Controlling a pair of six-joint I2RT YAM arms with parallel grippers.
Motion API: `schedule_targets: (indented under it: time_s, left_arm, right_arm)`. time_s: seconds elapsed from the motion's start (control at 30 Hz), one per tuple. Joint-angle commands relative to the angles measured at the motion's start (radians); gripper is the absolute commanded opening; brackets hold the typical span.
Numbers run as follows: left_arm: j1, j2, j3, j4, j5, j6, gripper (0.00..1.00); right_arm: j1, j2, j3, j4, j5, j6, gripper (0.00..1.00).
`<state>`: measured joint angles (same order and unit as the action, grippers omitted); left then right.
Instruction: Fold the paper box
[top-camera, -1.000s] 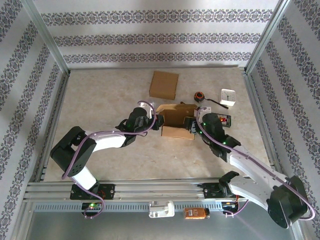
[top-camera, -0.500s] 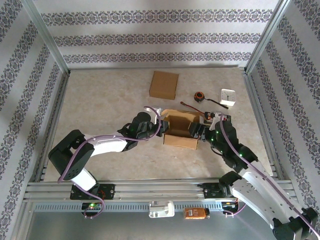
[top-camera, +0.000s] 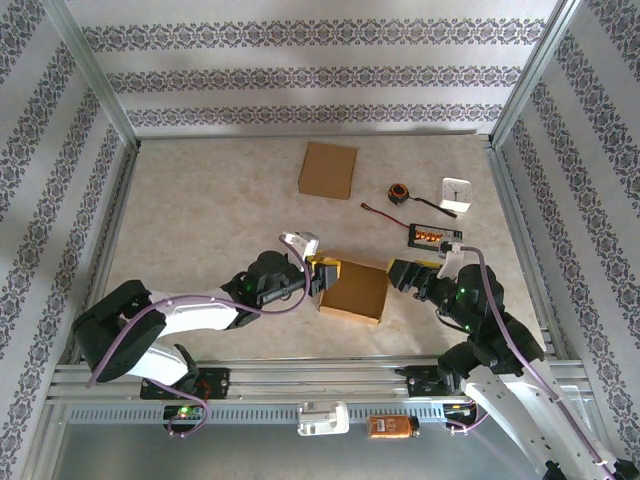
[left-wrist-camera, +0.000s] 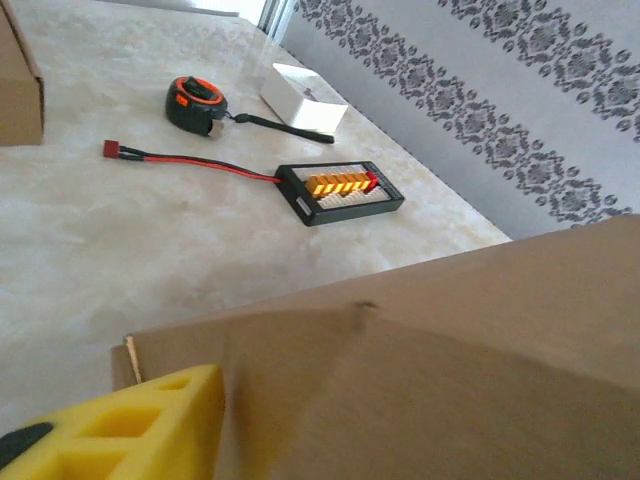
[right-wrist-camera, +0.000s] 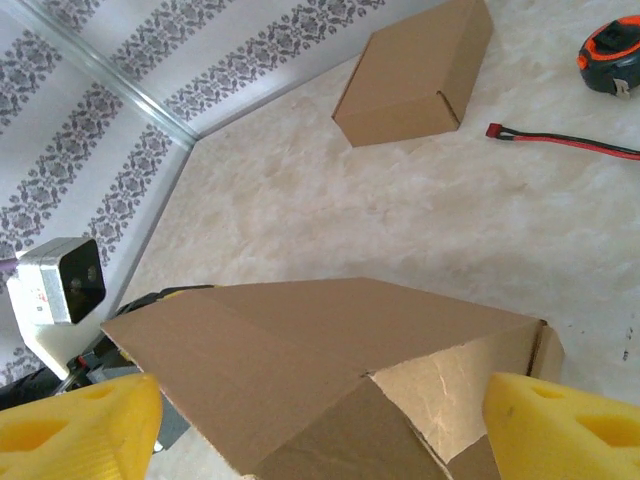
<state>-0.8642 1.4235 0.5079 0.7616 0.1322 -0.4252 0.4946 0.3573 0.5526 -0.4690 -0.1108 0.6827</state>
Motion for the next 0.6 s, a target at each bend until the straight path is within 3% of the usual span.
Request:
schedule_targets:
  time_s: [0.0,0.27,0.43,0.57]
  left_arm:
    - [-0.046,-0.029,-0.023,0.074,-0.038,0.048,0.54]
    - [-0.154,-0.122,-0.081,0.073,-0.118,0.085,0.67]
    - [-0.211,-0.280,-0.090,-0.055,-0.184,0.169,0.72]
    - [-0.220,-0.458,-0.067,-0.259,-0.240,0.169,0.76]
  right_arm:
    - [-0.005,-0.002,0.053,-0.038,-0.046,-0.027,0.84]
    - [-0.010,0.050,0.168,-0.093,-0.018,-0.005,0.86]
    - [-0.040,0.166,0.285,-0.185,0.050,0.062,0.86]
    - [-0.115,0.279,0.362,-0.258,-0.035,0.087,0.84]
